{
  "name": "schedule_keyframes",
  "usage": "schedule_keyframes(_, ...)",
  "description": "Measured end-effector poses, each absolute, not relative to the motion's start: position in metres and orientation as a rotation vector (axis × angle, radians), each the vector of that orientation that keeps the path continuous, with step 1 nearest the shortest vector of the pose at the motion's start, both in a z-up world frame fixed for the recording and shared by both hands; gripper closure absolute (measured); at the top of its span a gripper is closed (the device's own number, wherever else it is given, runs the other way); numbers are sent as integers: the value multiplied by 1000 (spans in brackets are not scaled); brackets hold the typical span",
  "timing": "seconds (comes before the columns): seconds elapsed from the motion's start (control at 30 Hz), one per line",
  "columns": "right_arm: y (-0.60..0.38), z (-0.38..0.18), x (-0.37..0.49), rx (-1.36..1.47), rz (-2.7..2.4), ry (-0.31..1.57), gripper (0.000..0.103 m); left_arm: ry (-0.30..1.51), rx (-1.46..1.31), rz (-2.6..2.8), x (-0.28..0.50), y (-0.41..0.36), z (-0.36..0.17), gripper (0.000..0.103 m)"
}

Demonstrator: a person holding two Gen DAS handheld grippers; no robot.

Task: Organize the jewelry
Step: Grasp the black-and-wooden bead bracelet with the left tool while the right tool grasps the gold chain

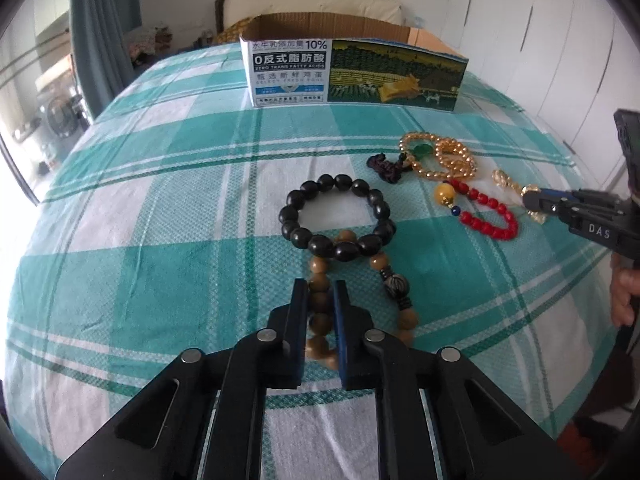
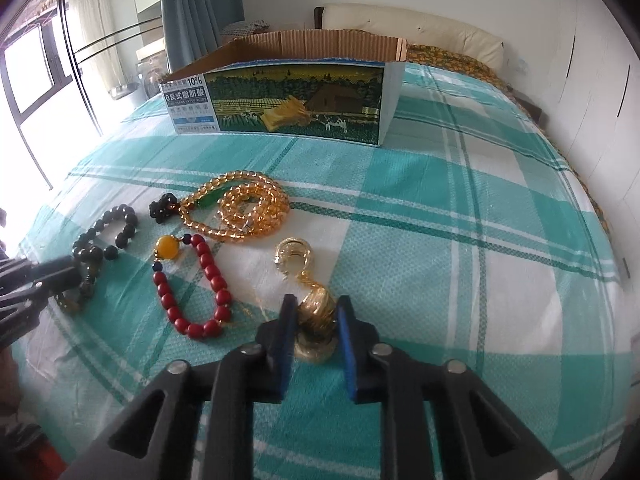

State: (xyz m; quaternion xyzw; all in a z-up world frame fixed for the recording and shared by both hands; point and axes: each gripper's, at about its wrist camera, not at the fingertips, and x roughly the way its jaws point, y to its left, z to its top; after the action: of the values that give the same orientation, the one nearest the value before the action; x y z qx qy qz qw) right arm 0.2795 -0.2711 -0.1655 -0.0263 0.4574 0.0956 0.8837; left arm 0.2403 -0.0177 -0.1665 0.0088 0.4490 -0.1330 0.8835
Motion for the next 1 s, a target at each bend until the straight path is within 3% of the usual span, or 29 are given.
schedule_keyframes(0.3,-286,-117,249,66,222,848,91,882,-208,-362,228,8,-127,94)
schedule_keyframes(1.0,-285,-35,263,129,323,761,91,719,-176,-449,269,2,-4,94)
